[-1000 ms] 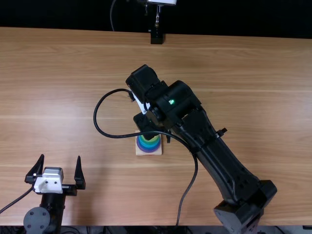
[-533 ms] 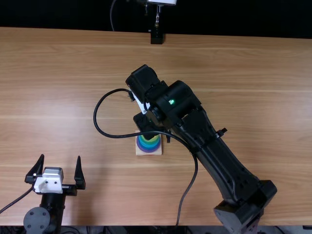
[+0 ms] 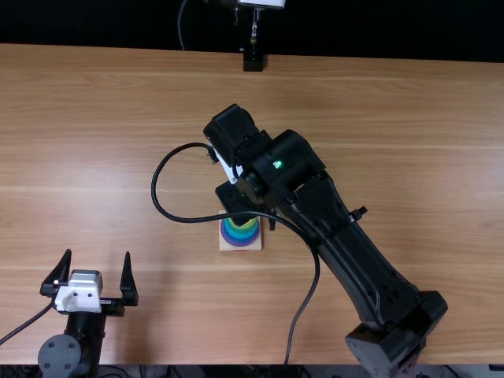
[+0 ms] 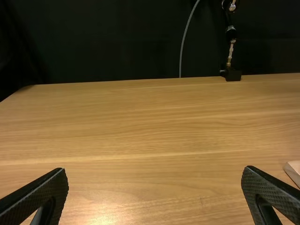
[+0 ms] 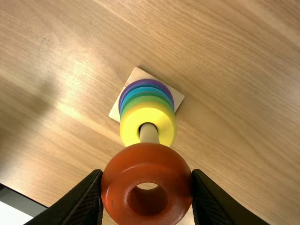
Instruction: Build the Hanoi tower: stack the rings onto the peg from bottom to top in this color order: purple, dark blue, light blue, dark green, light green, yellow, orange.
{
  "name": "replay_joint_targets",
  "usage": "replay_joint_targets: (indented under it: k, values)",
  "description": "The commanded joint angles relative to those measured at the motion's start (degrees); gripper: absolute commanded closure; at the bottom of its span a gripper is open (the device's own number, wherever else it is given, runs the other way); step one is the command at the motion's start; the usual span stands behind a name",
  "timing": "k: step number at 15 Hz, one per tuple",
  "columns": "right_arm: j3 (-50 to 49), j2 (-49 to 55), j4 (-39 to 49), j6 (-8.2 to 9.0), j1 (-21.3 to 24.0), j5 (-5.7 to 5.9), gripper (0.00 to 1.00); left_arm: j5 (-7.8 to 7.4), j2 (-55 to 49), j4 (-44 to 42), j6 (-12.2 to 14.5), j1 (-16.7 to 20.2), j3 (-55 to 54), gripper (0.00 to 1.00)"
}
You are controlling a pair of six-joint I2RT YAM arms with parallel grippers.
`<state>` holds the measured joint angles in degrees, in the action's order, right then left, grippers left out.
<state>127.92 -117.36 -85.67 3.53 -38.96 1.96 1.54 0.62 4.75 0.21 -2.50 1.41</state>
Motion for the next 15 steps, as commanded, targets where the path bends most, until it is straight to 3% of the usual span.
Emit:
replay_joint_targets:
  k: [1,15]
  values:
    - [1.1,1.8,0.2,0.27,0.5,-0.16,1.00,0.57,-0.6,0.9,0.7,0.7,-1.4,0.00]
    - [-0.8,1.6,0.2,0.37,2.3,-0.16,1.00,0.57,-0.6,0.9,0.7,0.7,-1.4,0.00]
